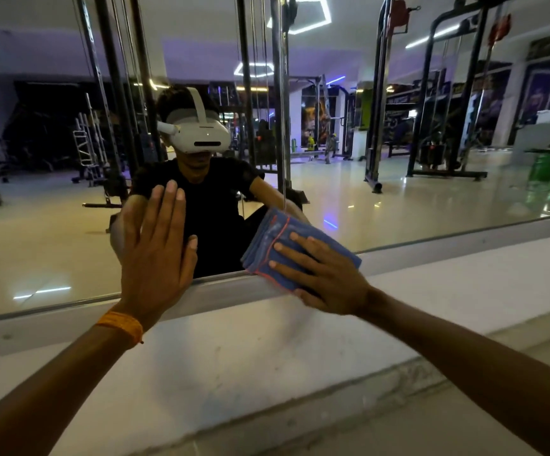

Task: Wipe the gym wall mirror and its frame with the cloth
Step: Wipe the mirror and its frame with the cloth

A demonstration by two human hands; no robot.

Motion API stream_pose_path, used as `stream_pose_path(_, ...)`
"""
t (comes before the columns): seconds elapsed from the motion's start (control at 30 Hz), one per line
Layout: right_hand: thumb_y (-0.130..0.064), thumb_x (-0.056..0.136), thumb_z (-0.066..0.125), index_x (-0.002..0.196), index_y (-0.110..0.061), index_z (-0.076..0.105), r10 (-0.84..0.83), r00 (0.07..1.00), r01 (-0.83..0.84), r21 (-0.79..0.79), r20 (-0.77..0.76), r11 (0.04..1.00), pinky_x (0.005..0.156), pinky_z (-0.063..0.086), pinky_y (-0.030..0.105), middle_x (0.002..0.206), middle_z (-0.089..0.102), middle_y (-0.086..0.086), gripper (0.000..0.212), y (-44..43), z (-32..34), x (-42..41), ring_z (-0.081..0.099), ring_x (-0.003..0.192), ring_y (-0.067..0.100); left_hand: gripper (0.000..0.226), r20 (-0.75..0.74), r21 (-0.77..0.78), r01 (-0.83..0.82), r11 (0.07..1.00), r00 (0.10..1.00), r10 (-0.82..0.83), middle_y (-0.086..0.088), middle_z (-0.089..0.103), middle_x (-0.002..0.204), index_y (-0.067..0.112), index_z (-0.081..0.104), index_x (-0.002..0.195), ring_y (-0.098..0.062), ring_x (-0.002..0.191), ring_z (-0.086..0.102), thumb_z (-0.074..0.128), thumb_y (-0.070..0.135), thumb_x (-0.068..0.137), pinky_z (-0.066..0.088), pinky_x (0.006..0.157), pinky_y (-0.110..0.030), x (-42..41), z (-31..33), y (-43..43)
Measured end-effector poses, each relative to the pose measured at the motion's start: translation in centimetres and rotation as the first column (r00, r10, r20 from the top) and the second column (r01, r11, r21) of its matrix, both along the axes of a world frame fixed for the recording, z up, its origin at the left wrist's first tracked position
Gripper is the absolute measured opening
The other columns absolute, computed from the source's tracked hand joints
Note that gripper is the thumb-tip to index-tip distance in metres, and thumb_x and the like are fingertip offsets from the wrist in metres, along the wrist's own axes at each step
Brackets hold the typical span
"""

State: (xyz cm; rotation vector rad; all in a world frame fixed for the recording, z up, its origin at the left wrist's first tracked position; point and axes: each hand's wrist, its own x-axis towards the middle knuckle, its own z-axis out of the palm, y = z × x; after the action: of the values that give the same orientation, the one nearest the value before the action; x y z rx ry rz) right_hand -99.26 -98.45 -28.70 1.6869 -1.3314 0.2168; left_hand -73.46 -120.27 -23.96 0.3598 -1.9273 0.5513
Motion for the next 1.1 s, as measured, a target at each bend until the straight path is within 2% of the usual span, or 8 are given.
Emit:
stream_pose_path(0.1,-0.041,0.106,0.042,0.157,-0.015,0.042,-0.116,0.993,0.117,-0.017,0.024,0.993,0.127,0.018,0.053,0.167,0.03,0.014,0.058,4.5,0.9,-4.6,0.019,0.157,0.038,0.066,0.073,-0.063,0.056,0.996,0.996,-0.052,-0.018,0.017,0.171,-0.001,0.022,0.161,-0.034,0.159,0.014,0.037,0.032,0.106,0.021,0.122,-0.067,-0.9,-1.1,1.0)
stream_pose_path(0.23,-0.043,0.109,0.035,0.16,-0.009,0.032,-0.264,0.882,0.332,-0.117,0.391,0.936,0.121,0.025,0.064,0.171,0.016,0.016,0.062,10.0,0.0,-8.3,0.007,0.159,0.039,0.066,0.088,-0.121,0.034,0.992,0.996,-0.023,-0.018,0.018,0.171,0.001,0.022,0.162,-0.034,0.158,0.016,0.038,0.031,0.105,0.01,0.128,-0.058,-3.8,-1.4,2.7)
stream_pose_path(0.33,-0.049,0.109,0.029,0.163,-0.011,0.024,-0.231,0.784,0.382,-0.154,0.576,0.911,0.126,0.011,0.062,0.173,0.006,0.014,0.067,8.8,-1.0,-6.7,-0.006,0.16,0.033,0.065,0.081,-0.125,0.04,0.991,0.996,-0.029,-0.016,0.015,0.172,0.002,0.019,0.163,-0.033,0.159,0.013,0.037,0.028,0.105,0.009,0.128,-0.057,-6.6,-0.8,4.7)
stream_pose_path(0.57,-0.043,0.109,0.034,0.161,-0.01,0.032,-0.131,0.979,0.136,-0.024,0.155,0.99,0.126,0.017,0.06,0.17,0.017,0.019,0.061,8.8,0.7,-9.9,0.009,0.158,0.04,0.065,0.08,-0.08,0.046,0.996,0.996,-0.04,-0.015,0.014,0.172,0.004,0.017,0.164,-0.032,0.16,0.011,0.03,0.033,0.107,0.013,0.127,-0.06,-11.5,0.3,8.2)
stream_pose_path(0.77,-0.045,0.109,0.032,0.165,-0.012,0.017,-0.044,0.734,0.372,-0.347,0.678,0.861,0.126,0.009,0.062,0.173,0.0,0.014,0.066,11.4,3.0,-14.5,-0.009,0.159,0.032,0.065,0.109,-0.095,0.037,0.995,0.994,-0.027,-0.017,0.017,0.171,0.004,0.022,0.162,-0.034,0.159,0.013,0.033,0.034,0.106,0.014,0.126,-0.06,-14.4,-0.5,10.5)
stream_pose_path(0.97,-0.043,0.107,0.043,0.161,-0.014,0.031,-0.03,0.987,0.043,-0.08,0.156,0.996,0.129,0.006,0.052,0.17,0.017,0.017,0.063,9.6,1.4,-13.2,0.005,0.159,0.039,0.067,0.054,-0.009,0.006,1.0,0.999,-0.005,-0.018,0.011,0.172,0.003,0.021,0.163,-0.035,0.16,0.008,0.037,0.034,0.105,0.015,0.124,-0.066,-15.8,-1.3,12.3)
stream_pose_path(1.03,-0.042,0.107,0.039,0.161,-0.014,0.03,-0.034,0.993,0.044,-0.092,0.111,0.995,0.129,0.007,0.051,0.169,0.019,0.017,0.061,10.8,2.7,-15.4,0.007,0.159,0.037,0.067,0.059,-0.011,-0.001,1.0,0.998,0.002,-0.018,0.011,0.172,0.003,0.022,0.162,-0.035,0.16,0.007,0.036,0.034,0.105,0.013,0.125,-0.065,-16.2,-1.4,12.8)
stream_pose_path(1.1,-0.04,0.107,0.037,0.162,-0.015,0.024,-0.048,0.974,0.094,-0.2,0.221,0.975,0.129,0.007,0.051,0.17,0.016,0.017,0.061,12.4,3.7,-18.1,0.004,0.159,0.036,0.066,0.076,-0.025,-0.016,1.0,0.997,0.018,-0.018,0.012,0.172,0.003,0.023,0.162,-0.035,0.16,0.007,0.036,0.034,0.105,0.012,0.125,-0.064,-16.5,-1.2,13.5)
